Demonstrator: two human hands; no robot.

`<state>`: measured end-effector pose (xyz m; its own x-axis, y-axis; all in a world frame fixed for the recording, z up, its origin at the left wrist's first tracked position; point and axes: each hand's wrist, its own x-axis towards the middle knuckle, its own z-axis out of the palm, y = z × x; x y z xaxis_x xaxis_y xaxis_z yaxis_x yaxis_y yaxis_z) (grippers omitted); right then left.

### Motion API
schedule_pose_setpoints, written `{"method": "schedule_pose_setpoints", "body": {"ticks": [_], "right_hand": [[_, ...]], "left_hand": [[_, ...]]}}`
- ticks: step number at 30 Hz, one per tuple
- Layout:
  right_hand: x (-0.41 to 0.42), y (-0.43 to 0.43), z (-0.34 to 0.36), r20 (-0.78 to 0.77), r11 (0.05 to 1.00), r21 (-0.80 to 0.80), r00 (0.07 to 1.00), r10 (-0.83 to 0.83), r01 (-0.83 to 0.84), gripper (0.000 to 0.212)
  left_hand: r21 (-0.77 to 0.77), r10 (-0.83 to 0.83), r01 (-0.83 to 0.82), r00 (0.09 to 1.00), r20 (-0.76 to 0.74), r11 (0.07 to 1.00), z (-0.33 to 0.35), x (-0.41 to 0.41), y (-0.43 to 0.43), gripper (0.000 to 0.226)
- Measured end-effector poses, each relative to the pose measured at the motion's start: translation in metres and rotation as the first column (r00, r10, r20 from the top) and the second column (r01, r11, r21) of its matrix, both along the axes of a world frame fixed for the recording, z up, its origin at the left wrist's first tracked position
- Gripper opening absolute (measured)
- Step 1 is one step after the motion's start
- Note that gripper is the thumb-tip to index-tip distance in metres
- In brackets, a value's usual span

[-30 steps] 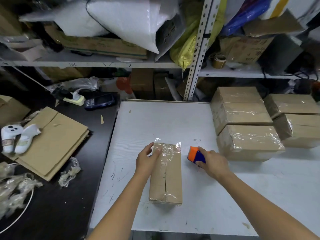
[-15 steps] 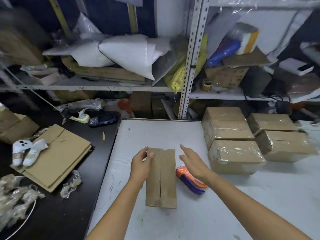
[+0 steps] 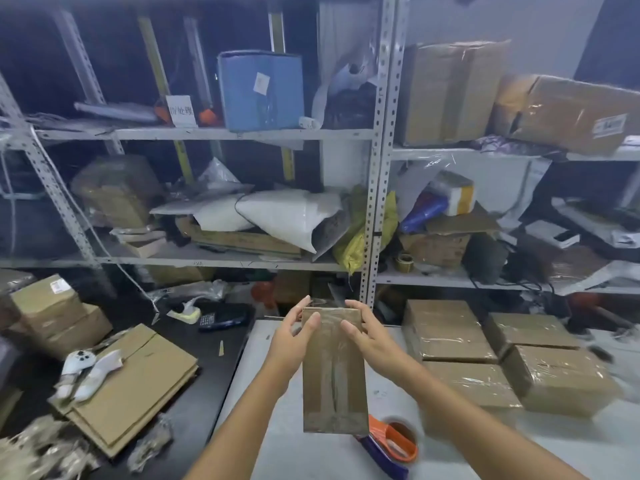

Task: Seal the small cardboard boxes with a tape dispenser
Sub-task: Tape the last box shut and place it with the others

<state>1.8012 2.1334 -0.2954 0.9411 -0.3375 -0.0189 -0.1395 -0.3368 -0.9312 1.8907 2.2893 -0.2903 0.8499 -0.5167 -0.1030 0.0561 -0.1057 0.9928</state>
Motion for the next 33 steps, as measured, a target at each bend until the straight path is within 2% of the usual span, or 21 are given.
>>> {"method": "schedule_pose_setpoints", "body": {"ticks": [3,5,9,12,15,22,28,31,33], "right_hand": [[-0.007,0.001,0.009,0.024,0.998,-0.041,0.999,0.044,-0.043,0.045],[-0.011,0.003,0.014,0.029,0.991,-0.114,0.997,0.075,-0.072,0.050],[-0.015,0.006,0.016,0.029,0.990,-0.112,0.996,0.085,-0.082,0.067],[-0.016,0.008,0.020,-0.016,0.999,-0.016,0.999,0.049,-0.049,0.080],[-0.018,0.012,0.025,-0.047,0.997,0.072,0.999,0.026,-0.022,0.075],[-0.017,0.023,0.027,-0.038,0.992,0.114,0.998,0.057,-0.053,0.072],[-0.013,0.022,0.024,-0.037,0.988,0.142,0.997,0.064,-0.058,0.081],[-0.013,0.015,0.019,-0.099,0.979,0.204,0.995,0.033,-0.013,0.074],[-0.011,0.015,0.012,-0.116,0.982,0.188,0.992,0.043,-0.020,0.066]], "left_hand": [[-0.002,0.006,-0.006,0.999,-0.032,1.000,0.001,0.003,-0.006,0.073],[0.015,0.013,-0.012,0.999,-0.046,1.000,0.009,-0.003,-0.010,0.081],[0.016,0.072,-0.071,0.996,-0.060,0.997,0.011,-0.012,-0.016,0.057],[-0.006,0.074,-0.074,0.997,-0.023,0.997,0.010,-0.017,-0.017,0.054],[0.007,0.042,-0.042,0.999,0.024,0.999,0.005,-0.022,-0.017,0.057],[0.015,0.070,-0.070,0.997,0.028,0.997,-0.004,-0.026,-0.012,0.081],[-0.022,0.112,-0.113,0.992,-0.050,0.993,-0.008,-0.016,-0.009,0.071],[-0.030,0.116,-0.118,0.991,-0.066,0.993,-0.014,-0.011,-0.007,0.068],[-0.004,0.095,-0.095,0.994,-0.055,0.995,-0.017,-0.011,-0.010,0.069]]}}
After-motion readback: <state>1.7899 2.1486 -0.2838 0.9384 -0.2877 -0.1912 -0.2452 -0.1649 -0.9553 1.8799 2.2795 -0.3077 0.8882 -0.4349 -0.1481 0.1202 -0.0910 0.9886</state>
